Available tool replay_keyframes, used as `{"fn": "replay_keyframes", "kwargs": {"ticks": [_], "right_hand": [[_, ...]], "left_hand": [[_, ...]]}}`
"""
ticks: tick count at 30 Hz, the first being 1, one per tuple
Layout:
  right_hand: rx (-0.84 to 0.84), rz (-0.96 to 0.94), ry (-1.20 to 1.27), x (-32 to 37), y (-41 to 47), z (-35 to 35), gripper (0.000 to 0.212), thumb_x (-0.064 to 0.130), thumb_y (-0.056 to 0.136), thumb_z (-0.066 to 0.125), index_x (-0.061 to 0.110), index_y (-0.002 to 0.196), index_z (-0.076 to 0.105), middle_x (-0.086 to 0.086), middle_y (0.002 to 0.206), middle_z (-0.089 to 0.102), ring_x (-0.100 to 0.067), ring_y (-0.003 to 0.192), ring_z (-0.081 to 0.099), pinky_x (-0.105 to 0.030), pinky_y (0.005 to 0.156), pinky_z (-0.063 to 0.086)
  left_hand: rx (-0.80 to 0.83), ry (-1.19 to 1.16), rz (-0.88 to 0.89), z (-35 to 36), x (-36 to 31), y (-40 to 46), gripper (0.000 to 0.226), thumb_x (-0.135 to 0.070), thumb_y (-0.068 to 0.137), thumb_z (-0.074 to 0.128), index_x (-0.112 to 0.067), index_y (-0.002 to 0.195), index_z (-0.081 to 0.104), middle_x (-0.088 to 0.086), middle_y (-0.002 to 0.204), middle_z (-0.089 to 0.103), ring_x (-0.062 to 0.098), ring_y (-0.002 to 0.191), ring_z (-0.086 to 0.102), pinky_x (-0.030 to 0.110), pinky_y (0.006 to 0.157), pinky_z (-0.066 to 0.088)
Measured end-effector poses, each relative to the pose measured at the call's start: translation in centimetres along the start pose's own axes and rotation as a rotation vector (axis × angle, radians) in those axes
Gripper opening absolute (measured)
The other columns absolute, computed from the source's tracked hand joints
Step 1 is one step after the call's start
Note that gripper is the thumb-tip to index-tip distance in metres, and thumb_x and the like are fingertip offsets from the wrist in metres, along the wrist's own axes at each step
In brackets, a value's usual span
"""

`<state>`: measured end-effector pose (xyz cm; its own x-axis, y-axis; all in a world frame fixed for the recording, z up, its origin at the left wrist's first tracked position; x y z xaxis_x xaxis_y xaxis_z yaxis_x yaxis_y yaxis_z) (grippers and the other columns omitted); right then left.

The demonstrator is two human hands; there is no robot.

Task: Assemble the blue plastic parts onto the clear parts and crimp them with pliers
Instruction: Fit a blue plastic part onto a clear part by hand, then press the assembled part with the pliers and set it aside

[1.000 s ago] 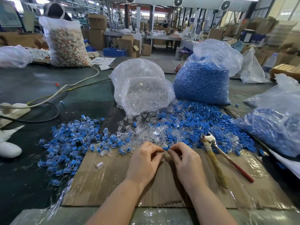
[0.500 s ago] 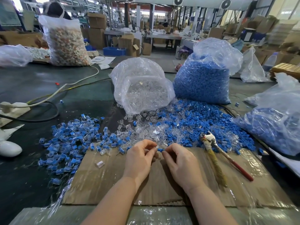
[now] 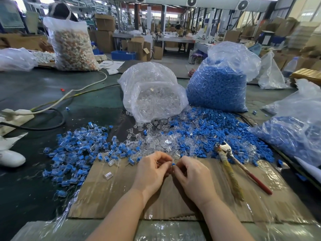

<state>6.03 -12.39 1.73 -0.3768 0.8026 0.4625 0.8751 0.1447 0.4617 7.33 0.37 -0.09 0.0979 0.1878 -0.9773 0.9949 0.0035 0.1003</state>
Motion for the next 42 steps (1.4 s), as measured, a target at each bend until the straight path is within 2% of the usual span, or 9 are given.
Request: {"fn": "replay_keyframes", "kwargs": {"ticks": [5,9,13,19,26,32,36,39,42], "right_hand": [[-0.021,-0.010,0.039,0.1,0.0,-0.3,0.015,0.021,0.079,0.072,0.013,0.072,0.061,0.002,0.070,0.062,-0.020,0.069,0.056,-0.032,0.062,0.043],[-0.034,-0.033,0.094,0.3,-0.1,-0.7,0.014,0.023,0.077,0.075,0.017,0.082,0.063,0.012,0.074,0.058,-0.008,0.067,0.052,-0.027,0.062,0.045],[0.000,-0.065,0.109,0.6,0.0,-0.6,0.015,0.024,0.079,0.073,0.020,0.091,0.066,0.012,0.078,0.058,-0.008,0.071,0.053,-0.031,0.064,0.049],[0.003,-0.076,0.110,0.6,0.0,-0.6,0.013,0.027,0.080,0.071,0.020,0.091,0.068,0.009,0.082,0.060,-0.013,0.076,0.055,-0.034,0.067,0.049],[0.010,-0.074,0.092,0.6,0.1,-0.6,0.015,0.029,0.079,0.073,0.021,0.090,0.068,0.010,0.083,0.061,-0.010,0.078,0.055,-0.028,0.068,0.048],[-0.065,-0.032,0.074,0.5,0.0,-1.2,0.016,0.027,0.079,0.073,0.017,0.090,0.068,0.008,0.083,0.061,-0.012,0.079,0.056,-0.031,0.072,0.048],[-0.140,0.227,-0.202,-1.9,0.1,-3.1,0.031,0.035,0.086,0.062,0.018,0.112,0.061,0.000,0.108,0.061,-0.019,0.102,0.053,-0.035,0.089,0.039],[-0.019,0.538,-0.483,-5.0,-0.3,-4.6,0.051,0.050,0.090,0.045,0.021,0.131,0.042,-0.007,0.130,0.048,-0.024,0.119,0.044,-0.041,0.100,0.035],[0.160,0.771,-0.595,-7.8,-1.4,-5.6,0.071,0.063,0.090,0.030,0.019,0.144,0.020,-0.013,0.146,0.033,-0.032,0.133,0.031,-0.053,0.107,0.026]], "left_hand": [[-0.025,0.034,0.007,-0.2,-0.1,0.0,0.024,0.000,0.086,0.061,-0.022,0.078,0.064,0.002,0.070,0.067,0.003,0.059,0.062,0.015,0.059,0.051],[-0.019,0.054,0.032,-0.2,-0.3,0.0,0.027,-0.004,0.087,0.061,-0.031,0.083,0.064,-0.003,0.077,0.067,0.003,0.065,0.065,0.014,0.060,0.051],[0.001,0.066,0.028,-0.1,-0.2,0.0,0.022,-0.004,0.087,0.060,-0.023,0.087,0.071,-0.003,0.080,0.070,0.009,0.071,0.066,0.016,0.063,0.051],[-0.008,0.118,0.046,-0.2,-0.3,0.0,0.022,-0.005,0.086,0.062,-0.025,0.084,0.071,-0.004,0.079,0.070,0.010,0.071,0.066,0.021,0.066,0.055],[-0.007,0.125,0.062,-0.3,-0.4,0.1,0.014,-0.005,0.082,0.067,-0.017,0.088,0.072,-0.001,0.081,0.072,0.015,0.074,0.068,0.035,0.077,0.056],[-0.020,0.132,0.038,-0.3,-0.4,0.0,0.016,-0.005,0.082,0.068,-0.021,0.084,0.069,-0.001,0.080,0.071,0.013,0.075,0.067,0.025,0.074,0.055],[-0.023,0.061,-0.003,-0.4,-0.3,-0.1,0.018,-0.001,0.083,0.065,-0.019,0.083,0.067,0.003,0.076,0.071,0.012,0.070,0.068,0.017,0.067,0.053],[-0.017,0.061,-0.007,-0.4,-0.3,-0.2,0.018,-0.001,0.084,0.064,-0.019,0.088,0.066,0.003,0.076,0.071,0.009,0.069,0.068,0.016,0.064,0.052],[-0.023,0.063,0.001,-0.4,-0.3,-0.1,0.022,-0.002,0.084,0.064,-0.024,0.088,0.063,0.004,0.080,0.070,0.010,0.071,0.069,0.019,0.066,0.054]]}}
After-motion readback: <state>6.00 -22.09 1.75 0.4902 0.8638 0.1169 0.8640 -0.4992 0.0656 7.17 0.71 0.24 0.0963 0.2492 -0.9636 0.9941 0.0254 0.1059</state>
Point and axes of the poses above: each hand's wrist, its own y-axis towards the middle knuckle, its own z-axis out of the palm, x = y × z, the point moved 6 cm from there along y, towards the middle knuckle
